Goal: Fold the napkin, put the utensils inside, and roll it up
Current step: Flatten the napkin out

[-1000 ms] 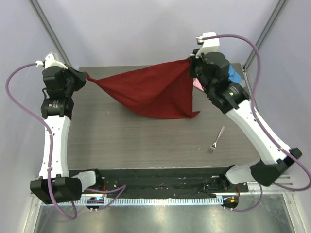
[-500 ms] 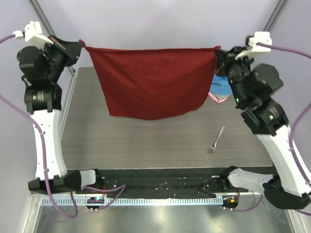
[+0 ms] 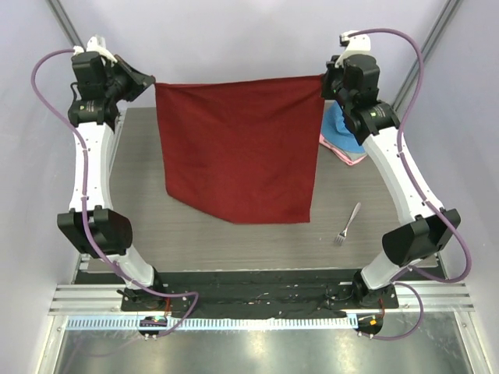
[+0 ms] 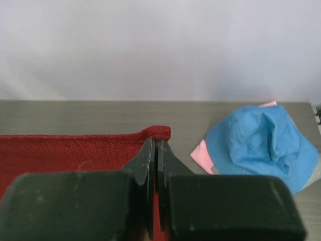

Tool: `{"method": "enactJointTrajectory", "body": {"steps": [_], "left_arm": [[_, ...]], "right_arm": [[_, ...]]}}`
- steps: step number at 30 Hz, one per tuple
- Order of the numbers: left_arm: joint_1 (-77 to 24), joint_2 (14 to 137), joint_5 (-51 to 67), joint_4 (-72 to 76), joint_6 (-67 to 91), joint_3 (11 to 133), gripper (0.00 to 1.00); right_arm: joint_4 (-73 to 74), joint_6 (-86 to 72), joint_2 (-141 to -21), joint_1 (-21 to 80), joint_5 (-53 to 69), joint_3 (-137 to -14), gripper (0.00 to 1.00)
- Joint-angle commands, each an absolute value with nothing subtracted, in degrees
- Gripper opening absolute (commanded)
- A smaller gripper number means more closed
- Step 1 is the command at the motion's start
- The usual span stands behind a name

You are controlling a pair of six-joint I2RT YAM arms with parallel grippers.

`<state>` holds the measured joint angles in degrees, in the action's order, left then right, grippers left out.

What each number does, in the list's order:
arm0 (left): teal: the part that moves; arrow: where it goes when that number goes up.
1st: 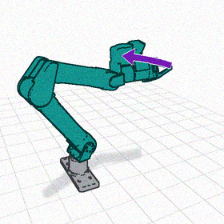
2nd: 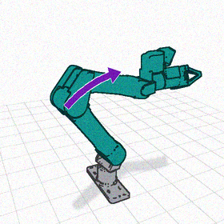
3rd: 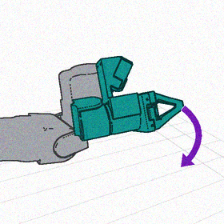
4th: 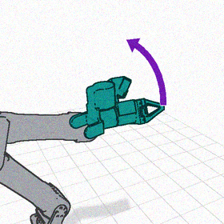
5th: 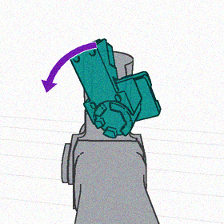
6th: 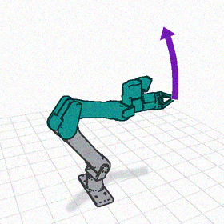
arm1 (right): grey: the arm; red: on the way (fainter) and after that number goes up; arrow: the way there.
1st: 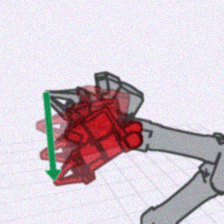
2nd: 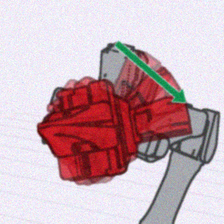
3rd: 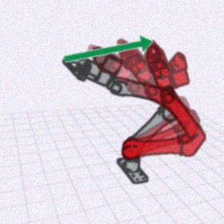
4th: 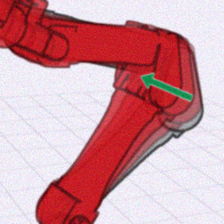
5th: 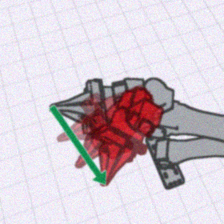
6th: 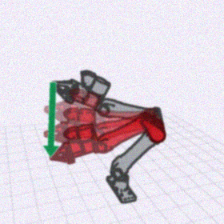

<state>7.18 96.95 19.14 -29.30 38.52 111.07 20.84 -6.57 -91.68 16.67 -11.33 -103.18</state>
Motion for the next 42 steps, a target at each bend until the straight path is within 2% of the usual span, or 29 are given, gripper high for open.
{"method": "enactJointTrajectory", "body": {"steps": [1, 7, 13, 18, 25, 28, 33, 37, 38, 42], "left_arm": [[7.82, 92.47, 17.84, -26.28, 37.27, 116.45, 0.00], [7.82, 87.02, 17.14, -25.32, 36.56, 115.23, 0.00], [7.91, 74.64, 12.58, -24.34, 34.63, 108.73, 0.00], [7.82, 65.59, 10.55, -26.10, 32.26, 106.70, 0.00], [7.82, 62.05, 10.11, -28.47, 31.64, 105.38, 0.00], [7.82, 64.85, 9.67, -29.09, 31.64, 105.56, 0.00], [7.82, 73.89, 5.29, -27.95, 30.50, 102.75, 0.00], [7.91, 86.19, 5.45, -27.51, 29.53, 103.70, 0.00], [7.82, 92.40, 5.54, -27.86, 28.84, 104.67, 0.00], [8.00, 107.81, 4.40, -31.37, 27.34, 113.17, 0.00]], "right_arm": [[16.70, -5.36, -88.16, 15.73, -12.13, -109.95, 0.01], [14.95, -3.96, -82.37, 15.82, -13.01, -107.59, 0.01], [12.04, -3.52, -71.38, 15.82, -12.92, -99.42, 0.01], [13.80, -3.69, -64.26, 15.82, -11.87, -97.38, 0.01], [15.73, -4.83, -59.06, 15.73, -11.86, -95.53, 0.01], [16.52, -4.75, -62.13, 15.82, -13.26, -96.85, 0.01], [16.00, -2.55, -74.68, 15.38, -17.04, -98.08, 0.01], [13.37, -2.63, -87.51, 13.28, -16.53, -99.14, 0.01], [12.58, -2.64, -90.15, 13.01, -16.09, -99.58, 0.01], [10.46, -2.28, -108.13, 12.39, -14.42, -107.19, 0.01]]}}
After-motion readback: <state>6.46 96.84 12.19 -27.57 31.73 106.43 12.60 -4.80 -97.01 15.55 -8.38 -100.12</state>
